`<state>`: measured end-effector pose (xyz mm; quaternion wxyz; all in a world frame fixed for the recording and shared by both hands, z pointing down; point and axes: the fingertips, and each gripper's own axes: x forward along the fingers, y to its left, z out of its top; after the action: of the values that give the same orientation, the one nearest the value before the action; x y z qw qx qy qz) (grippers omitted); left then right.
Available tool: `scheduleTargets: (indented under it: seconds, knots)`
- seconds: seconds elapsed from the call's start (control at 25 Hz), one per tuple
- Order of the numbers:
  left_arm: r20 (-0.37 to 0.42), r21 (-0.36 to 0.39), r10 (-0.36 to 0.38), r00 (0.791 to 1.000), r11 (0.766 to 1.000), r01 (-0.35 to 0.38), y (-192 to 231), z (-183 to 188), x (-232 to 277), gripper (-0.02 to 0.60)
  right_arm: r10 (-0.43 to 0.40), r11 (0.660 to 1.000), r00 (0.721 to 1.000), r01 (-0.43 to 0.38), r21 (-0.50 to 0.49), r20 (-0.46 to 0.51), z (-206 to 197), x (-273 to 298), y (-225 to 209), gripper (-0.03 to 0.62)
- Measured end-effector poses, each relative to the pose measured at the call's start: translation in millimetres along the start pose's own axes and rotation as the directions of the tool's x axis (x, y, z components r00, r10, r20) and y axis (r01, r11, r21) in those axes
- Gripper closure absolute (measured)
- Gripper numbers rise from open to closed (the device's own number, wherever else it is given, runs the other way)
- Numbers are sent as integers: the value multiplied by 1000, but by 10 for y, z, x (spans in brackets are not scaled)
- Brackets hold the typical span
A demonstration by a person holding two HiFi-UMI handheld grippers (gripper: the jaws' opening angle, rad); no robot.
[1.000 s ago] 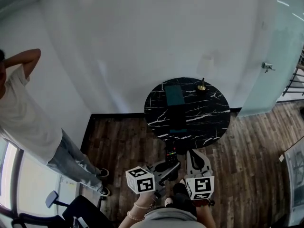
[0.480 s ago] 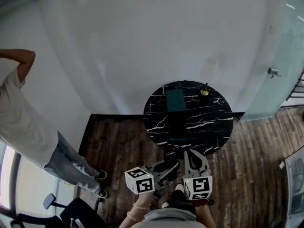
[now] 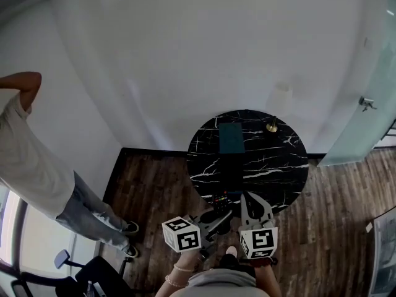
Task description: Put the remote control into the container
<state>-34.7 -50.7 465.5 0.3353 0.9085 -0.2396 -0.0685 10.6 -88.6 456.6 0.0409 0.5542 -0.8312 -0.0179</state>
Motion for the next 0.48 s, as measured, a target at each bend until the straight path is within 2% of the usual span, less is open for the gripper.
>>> scheduleTargets:
  seconds: [0.48]
  knots:
    - [30,9,35,999,999,-35,147,188,588,506,54,998,998,-54,-15,20,41,321,-479,582]
